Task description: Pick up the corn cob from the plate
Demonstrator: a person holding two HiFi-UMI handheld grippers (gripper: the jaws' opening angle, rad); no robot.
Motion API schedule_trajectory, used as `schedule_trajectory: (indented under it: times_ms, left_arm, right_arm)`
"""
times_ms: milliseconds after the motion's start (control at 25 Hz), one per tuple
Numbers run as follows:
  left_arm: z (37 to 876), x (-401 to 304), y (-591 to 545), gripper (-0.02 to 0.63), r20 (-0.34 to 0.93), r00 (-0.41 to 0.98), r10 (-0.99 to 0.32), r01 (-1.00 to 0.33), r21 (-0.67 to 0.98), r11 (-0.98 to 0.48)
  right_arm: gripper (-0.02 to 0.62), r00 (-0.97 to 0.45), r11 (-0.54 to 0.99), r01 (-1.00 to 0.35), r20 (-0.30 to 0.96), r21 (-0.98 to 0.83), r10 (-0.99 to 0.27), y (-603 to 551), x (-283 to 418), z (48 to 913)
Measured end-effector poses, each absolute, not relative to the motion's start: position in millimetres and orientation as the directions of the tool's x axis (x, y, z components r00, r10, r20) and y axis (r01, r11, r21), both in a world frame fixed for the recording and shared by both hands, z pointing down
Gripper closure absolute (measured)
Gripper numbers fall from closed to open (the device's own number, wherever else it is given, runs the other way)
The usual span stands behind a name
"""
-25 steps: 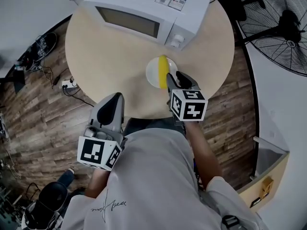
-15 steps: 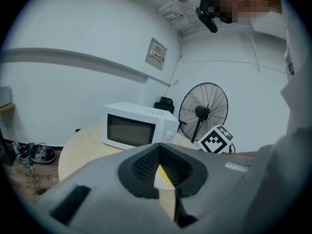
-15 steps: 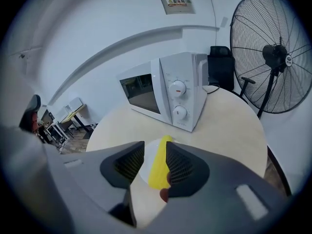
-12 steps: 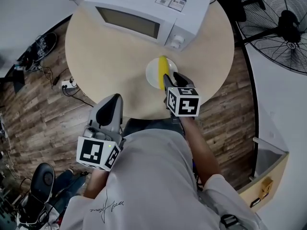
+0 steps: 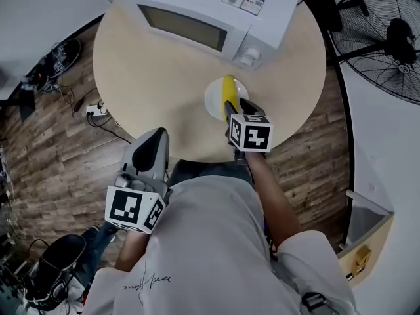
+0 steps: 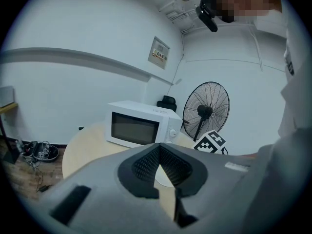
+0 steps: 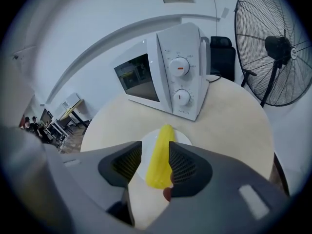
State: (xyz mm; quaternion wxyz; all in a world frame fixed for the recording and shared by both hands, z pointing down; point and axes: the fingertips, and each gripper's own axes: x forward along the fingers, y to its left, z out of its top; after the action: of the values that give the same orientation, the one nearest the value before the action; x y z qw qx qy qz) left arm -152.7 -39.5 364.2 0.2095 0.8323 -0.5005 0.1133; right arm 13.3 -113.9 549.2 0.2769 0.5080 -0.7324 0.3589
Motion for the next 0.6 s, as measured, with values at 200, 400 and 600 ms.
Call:
schedule_trajectory:
  times_ms: [200,400,600]
  left_arm:
    - [365.0,-158.5,-39.3,0.614,0.403,0.464,-0.789,-0.885,0.236,-0.4]
    - [366.6,-162.7,-38.3,0.614,0.408,0.456,-0.791,-0.889,0.238,-0.39]
    - [368.9,-166.2,-36.7,0.614,0.416,0.451,-0.79,-0.892,0.239,-0.384]
  right_arm:
    - [0.395,-0.325,0.222,-0.945,0.789,-0.242,-0.521,-116.6,8.7,562.6]
    - [0.362,-0.32,0.2,-0.947,0.809,-0.253,-0.493,-118.4,6.5,575.8]
    - [0.32,-0.287,0.184,-0.957,0.831,-0.225,-0.476,-120.3,8.7,590.4]
